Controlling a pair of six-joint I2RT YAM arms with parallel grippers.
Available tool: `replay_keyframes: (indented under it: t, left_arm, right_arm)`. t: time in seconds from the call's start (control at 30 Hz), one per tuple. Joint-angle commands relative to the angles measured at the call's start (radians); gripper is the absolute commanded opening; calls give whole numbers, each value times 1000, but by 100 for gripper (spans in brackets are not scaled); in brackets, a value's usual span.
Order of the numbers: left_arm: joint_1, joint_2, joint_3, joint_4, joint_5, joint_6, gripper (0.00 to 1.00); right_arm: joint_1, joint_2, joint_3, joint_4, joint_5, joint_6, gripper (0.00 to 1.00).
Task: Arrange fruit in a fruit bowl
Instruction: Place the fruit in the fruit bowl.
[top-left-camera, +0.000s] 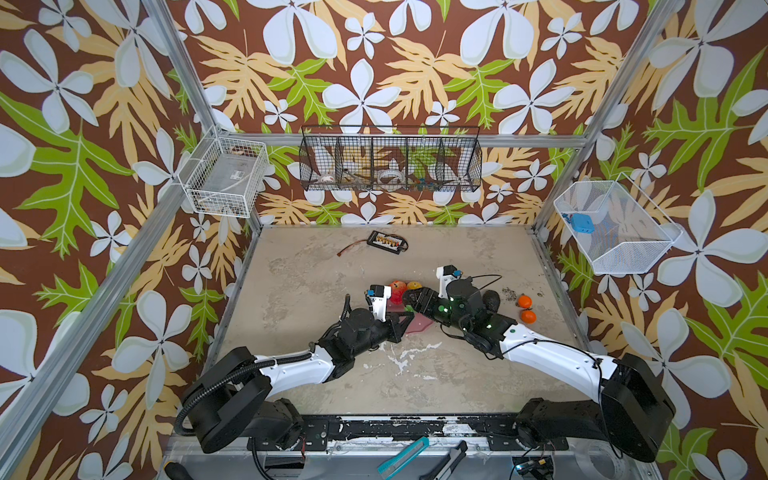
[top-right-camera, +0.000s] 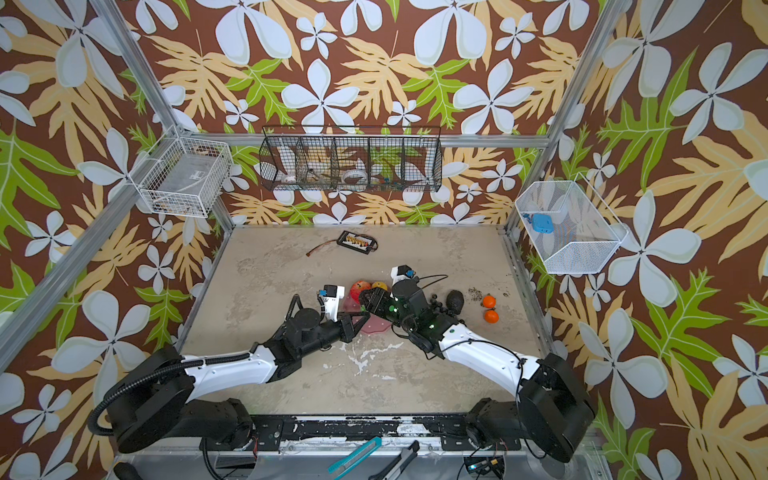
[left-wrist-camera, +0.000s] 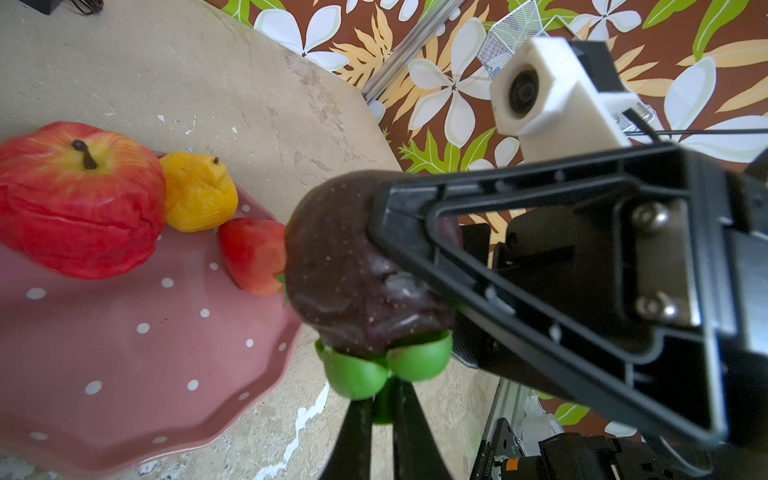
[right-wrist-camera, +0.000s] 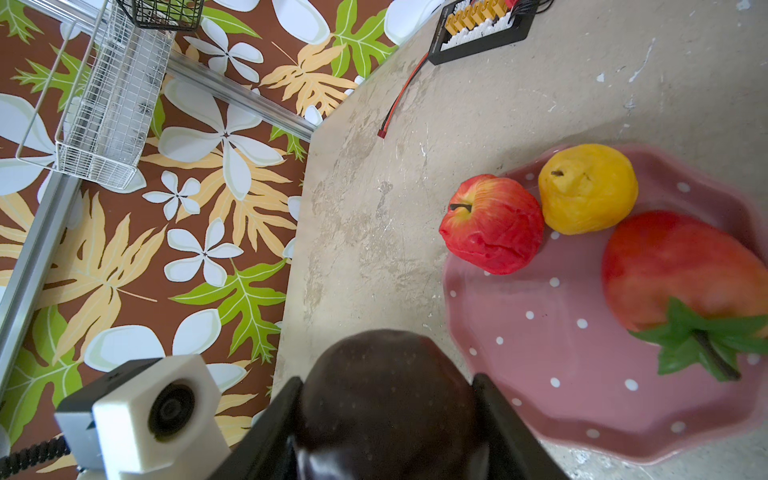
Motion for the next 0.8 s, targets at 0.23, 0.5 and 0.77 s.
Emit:
replay_keyframes:
  t: [0.23, 0.5, 0.77]
  left_arm:
    - [0, -10, -3, -9, -23, 9, 0]
    - [0, -51, 0, -140, -40, 52, 0]
    - [0, -145, -25, -317, -43, 47, 0]
  right_arm:
    - [0, -10, 5, -6, 14, -21, 71]
    - [1, -46, 27, -97, 75, -96, 85]
    - [0, -183, 6, -230, 291, -283, 87]
